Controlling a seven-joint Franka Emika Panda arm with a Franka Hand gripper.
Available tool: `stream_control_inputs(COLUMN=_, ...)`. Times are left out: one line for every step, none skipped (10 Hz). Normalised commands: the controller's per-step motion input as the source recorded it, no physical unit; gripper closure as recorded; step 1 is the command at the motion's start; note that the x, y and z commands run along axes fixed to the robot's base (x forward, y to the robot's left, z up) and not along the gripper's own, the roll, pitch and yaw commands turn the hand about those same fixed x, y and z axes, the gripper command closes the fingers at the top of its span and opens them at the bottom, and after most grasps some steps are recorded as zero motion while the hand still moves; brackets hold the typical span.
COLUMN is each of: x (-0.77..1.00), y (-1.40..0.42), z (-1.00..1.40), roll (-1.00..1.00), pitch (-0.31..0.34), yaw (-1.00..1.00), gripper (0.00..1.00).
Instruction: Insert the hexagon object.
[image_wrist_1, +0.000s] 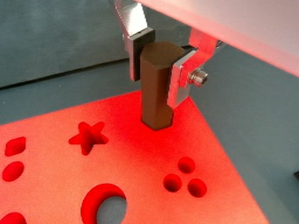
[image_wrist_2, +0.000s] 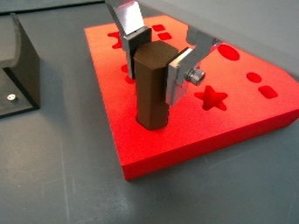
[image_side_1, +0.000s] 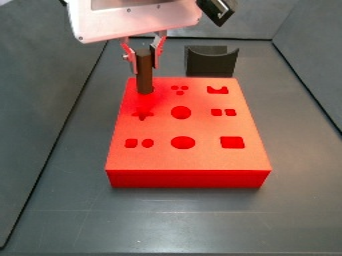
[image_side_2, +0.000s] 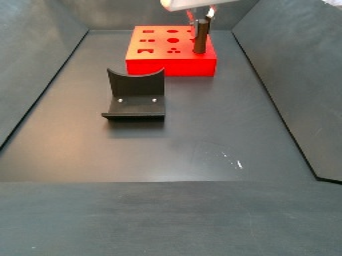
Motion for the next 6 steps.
stream_control_inputs(x=0.0, y=-0.02, z=-1.0, roll=0.08, pitch=-0.119, yaw=0.0, gripper=1.0)
stream_control_inputs(x=0.0, y=0.0, z=-1.0, roll=0.06, pitch=-0.1, yaw=0.0, gripper=1.0)
stream_control_inputs(x=0.0, y=0.0, z=-1.0, roll=0.02, pitch=-0.097, yaw=0.0, gripper=1.0)
stream_control_inputs(x=0.0, y=0.0, z=-0.69, roll=0.03, pitch=-0.067, yaw=0.0, gripper=1.0)
stream_control_inputs(x=0.0, y=0.0, z=-0.03, roll=0.0, pitch=-0.01, yaw=0.0, gripper=1.0)
stream_control_inputs(x=0.0, y=0.0, z=0.0, roll=0.0, pitch=0.0, yaw=0.0, gripper=1.0)
